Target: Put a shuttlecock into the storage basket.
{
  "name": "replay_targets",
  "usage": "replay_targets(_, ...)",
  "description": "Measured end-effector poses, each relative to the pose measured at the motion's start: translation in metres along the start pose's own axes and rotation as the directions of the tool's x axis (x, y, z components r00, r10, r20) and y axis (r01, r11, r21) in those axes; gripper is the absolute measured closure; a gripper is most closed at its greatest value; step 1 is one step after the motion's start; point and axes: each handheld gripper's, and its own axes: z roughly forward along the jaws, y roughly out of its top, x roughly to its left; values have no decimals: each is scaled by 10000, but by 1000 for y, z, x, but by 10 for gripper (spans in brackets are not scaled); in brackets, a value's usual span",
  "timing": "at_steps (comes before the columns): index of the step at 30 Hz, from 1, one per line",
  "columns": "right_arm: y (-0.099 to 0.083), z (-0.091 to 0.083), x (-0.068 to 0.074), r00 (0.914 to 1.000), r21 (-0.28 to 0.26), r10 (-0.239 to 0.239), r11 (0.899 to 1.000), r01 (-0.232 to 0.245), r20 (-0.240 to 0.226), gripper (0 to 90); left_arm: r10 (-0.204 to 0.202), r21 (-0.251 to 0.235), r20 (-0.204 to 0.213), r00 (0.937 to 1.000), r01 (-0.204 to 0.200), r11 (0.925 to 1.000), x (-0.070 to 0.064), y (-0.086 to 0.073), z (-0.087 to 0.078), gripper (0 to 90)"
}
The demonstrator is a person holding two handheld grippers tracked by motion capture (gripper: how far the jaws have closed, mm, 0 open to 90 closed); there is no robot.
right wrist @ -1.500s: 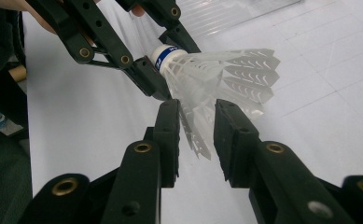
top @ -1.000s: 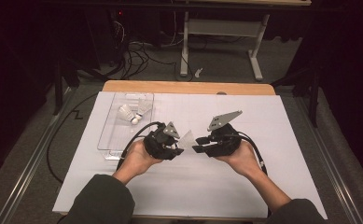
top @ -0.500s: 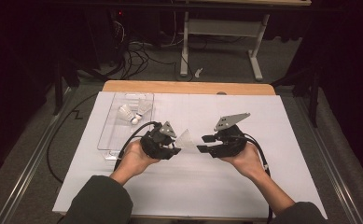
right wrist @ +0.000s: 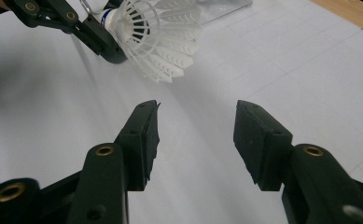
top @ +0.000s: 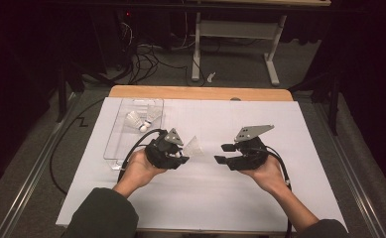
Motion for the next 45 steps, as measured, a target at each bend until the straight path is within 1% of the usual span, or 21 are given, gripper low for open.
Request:
replay_targets(3,-4,-2,-1,10000,-98,9,10000,-9,84,501,-38,-16,-23,10000,38,10000,0,-2,-1,647)
replay_targets(4,-5,-3,0,9998,-64,128,9999,-127,117,501,-50,-32,-31,10000,50,10000,0,-2,-2,647)
replay_targets(5,-6,-3,-1,9999,-136,84,9999,-82,127,500,-76,-52,-46,10000,75,10000,1,-2,-3,647)
replay_targets(7,-8,-4,-1,9998,-199,150,9997,-147,157,498,-102,-95,-56,9999,102,9999,1,-3,-4,647)
replay_targets(19,-15,-10,-1,9992,-350,247,9991,-236,314,476,-336,-247,-151,9993,332,9991,6,-8,-14,647)
replay_targets(26,-21,-15,-3,9979,-648,423,9971,-391,488,463,-451,-315,-242,9987,443,9985,9,-11,-20,647)
replay_targets(30,-24,-17,-2,9973,-753,436,9964,-391,593,456,-541,-334,-297,9981,531,9980,11,-12,-22,648)
replay_targets(40,-28,-19,-2,9962,-831,513,9955,-454,699,447,-718,-297,-351,9968,708,9970,15,-15,-25,647)
replay_targets(45,-31,-19,-3,9955,-858,575,9950,-509,757,441,-898,-363,-401,9952,884,9954,18,-17,-28,647)
